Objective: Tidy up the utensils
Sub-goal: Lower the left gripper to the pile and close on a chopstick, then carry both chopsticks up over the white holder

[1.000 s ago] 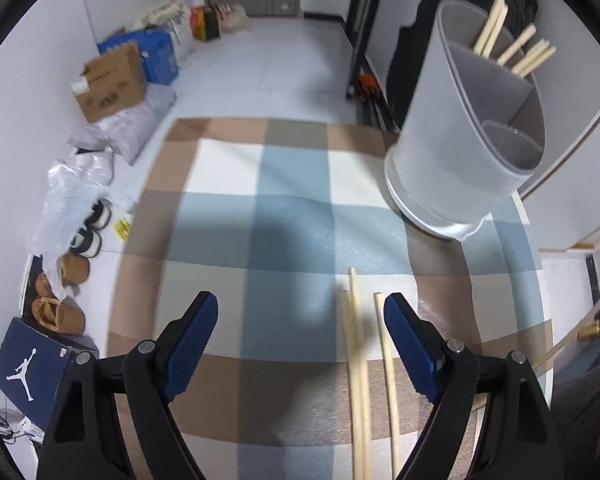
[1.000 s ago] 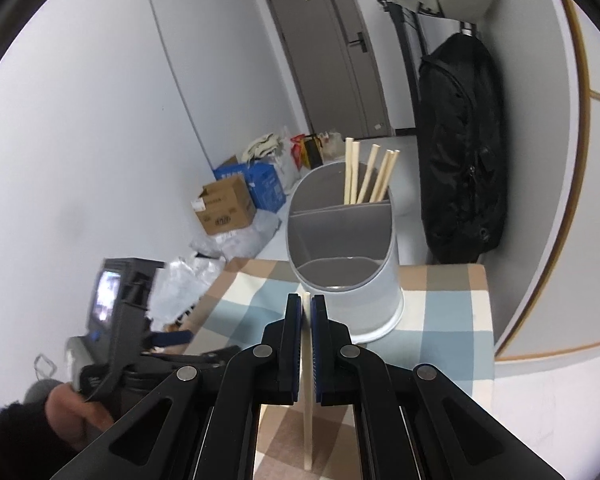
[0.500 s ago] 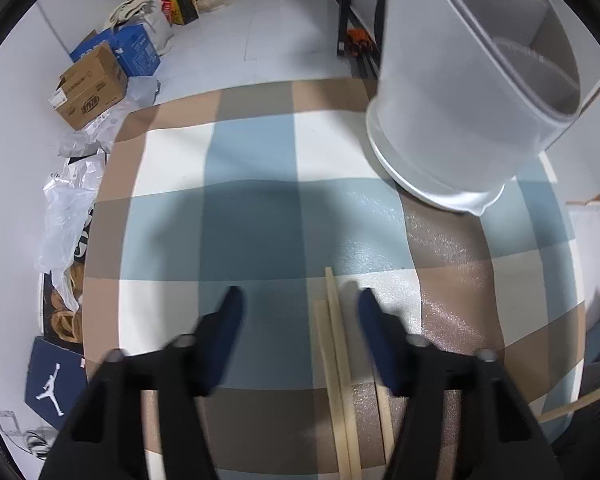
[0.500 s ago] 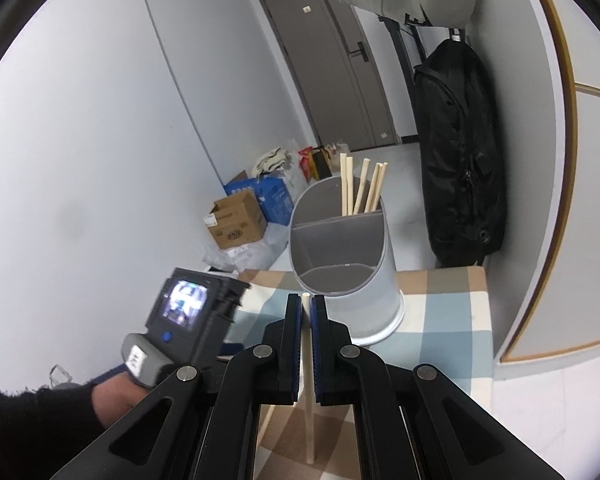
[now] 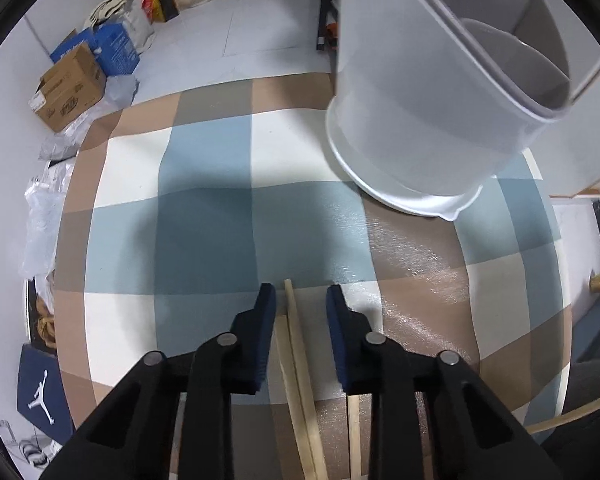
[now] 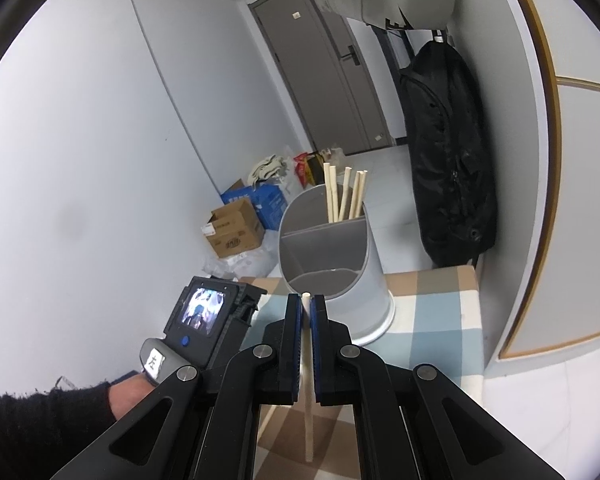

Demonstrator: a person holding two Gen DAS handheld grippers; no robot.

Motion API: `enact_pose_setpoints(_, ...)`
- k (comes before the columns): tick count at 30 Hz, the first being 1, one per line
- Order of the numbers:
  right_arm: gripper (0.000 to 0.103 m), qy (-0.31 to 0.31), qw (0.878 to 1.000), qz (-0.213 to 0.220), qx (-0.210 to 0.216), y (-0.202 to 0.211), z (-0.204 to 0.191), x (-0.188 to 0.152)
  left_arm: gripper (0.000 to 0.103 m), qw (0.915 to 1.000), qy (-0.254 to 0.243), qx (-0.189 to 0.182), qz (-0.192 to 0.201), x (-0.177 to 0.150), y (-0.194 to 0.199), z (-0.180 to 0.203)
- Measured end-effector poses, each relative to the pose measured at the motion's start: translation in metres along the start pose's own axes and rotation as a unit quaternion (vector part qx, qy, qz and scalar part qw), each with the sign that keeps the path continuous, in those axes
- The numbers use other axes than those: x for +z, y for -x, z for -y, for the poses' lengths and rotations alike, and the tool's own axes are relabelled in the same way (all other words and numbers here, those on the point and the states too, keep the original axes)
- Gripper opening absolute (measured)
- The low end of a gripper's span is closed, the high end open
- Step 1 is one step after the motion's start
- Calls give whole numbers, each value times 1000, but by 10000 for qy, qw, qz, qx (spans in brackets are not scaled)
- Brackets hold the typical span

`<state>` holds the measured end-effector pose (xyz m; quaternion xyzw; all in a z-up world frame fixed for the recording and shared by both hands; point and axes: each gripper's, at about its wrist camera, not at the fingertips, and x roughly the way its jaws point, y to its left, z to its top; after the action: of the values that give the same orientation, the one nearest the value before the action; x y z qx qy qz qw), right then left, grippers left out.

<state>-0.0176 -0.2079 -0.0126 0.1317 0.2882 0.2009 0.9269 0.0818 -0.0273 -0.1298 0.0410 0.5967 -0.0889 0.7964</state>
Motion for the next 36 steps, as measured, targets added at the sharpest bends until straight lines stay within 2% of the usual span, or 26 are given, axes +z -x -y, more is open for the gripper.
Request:
enact_pose_setpoints(2,4,-30,10000,1,6,0,1,0,7,10000,25,-87,38,-1,1,-3)
enact_pose_setpoints(6,4,-88,10000,-2,6,0,4,0,1,9994,244,-240,113,1,3,-8)
enact_pose_setpoints(11,4,-39,10000,3,-33,0,2,-2,0,9986,350,-171,347,1,11,-8)
enact_pose_setpoints(16,4,-62,9999,2,-84,0,3,-2,0,9958,636,-338,558,0,24,-12)
enact_pose_setpoints(23,4,-46,9999,8,-117,-1,2,-3,0,9883,868,-626,1089,-3,58,-12)
enact_pose_setpoints(31,4,242,9996,-37,-137,-2,-11,-2,0,9799,688,-709,1731,-13,98,-7)
enact_pose_setpoints(36,4,410,9991,19,-128,0,-23,2,0,9758,570,-802,1952,-12,110,-19)
